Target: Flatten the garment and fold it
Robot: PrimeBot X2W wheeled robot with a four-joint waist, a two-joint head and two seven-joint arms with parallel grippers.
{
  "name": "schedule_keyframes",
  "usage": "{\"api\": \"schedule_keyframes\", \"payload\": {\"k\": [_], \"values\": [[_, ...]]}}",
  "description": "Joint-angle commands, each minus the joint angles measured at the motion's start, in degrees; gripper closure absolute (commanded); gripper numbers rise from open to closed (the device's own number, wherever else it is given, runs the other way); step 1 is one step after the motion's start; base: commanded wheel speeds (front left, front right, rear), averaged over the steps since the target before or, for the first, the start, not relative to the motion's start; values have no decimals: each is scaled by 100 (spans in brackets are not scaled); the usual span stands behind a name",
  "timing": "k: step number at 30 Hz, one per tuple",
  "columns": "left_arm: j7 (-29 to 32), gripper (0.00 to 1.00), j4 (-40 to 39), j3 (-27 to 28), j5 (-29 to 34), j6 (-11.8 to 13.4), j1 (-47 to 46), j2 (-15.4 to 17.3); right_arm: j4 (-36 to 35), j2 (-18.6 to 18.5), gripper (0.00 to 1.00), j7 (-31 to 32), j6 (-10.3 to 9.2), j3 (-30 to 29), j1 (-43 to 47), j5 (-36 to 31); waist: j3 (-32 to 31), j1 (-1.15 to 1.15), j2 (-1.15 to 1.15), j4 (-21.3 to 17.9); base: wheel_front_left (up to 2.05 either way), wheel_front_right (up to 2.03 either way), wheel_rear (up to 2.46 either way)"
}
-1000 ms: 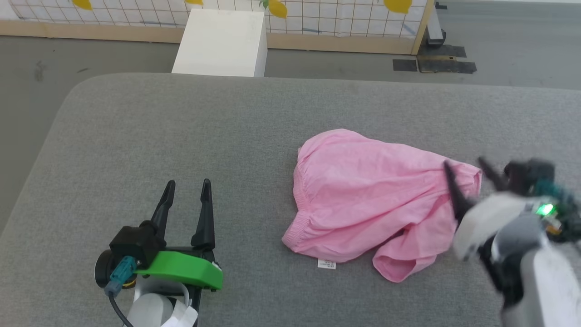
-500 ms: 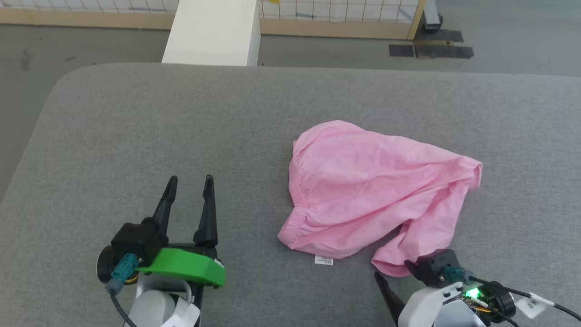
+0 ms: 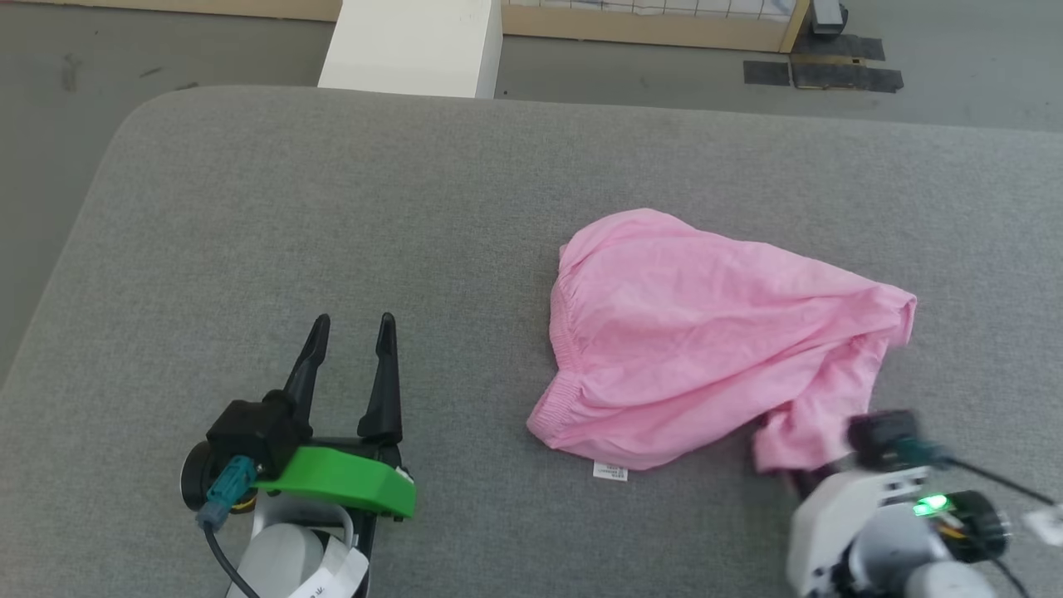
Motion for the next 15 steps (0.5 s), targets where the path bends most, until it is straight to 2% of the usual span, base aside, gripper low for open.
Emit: {"api": "schedule_keyframes", "payload": {"k": [1, 6, 8, 11, 12, 13, 15], "values": [[-22, 0, 9, 35, -79, 29, -54, -11, -197, -12, 100, -84, -10, -212, 6, 223, -43, 0, 0, -25, 0, 0, 0], [-22, 0, 15, 42, -79, 44, -25, -11, -914, -11, 100, -149, -10, -1318, 47, 1000, -120, 0, 0, -113, 0, 0, 0], [-22, 0, 9, 13, -88, 45, -17, -12, -939, -10, 100, -70, -10, -1768, 12, 1286, -137, 0, 0, -136, 0, 0, 0], [-22, 0, 18, -25, -87, 50, -22, -12, -681, -10, 100, 146, -10, -2318, -85, 1178, -145, 0, 0, -158, 0, 0, 0], [-22, 0, 23, -32, -92, 50, -24, -12, -518, -10, 97, 235, -10, -2487, -134, 1095, -147, 0, 0, -164, 0, 0, 0], [-22, 0, 49, -48, -99, 42, -30, -12, -198, -10, 0, 388, -10, -2743, -195, 774, -164, 0, 0, -159, 0, 0, 0], [-22, 0, 79, -75, -108, 31, -22, -12, 66, -10, 0, 457, -10, -2983, -235, 483, -200, 0, 0, -132, 0, 0, 0]]}}
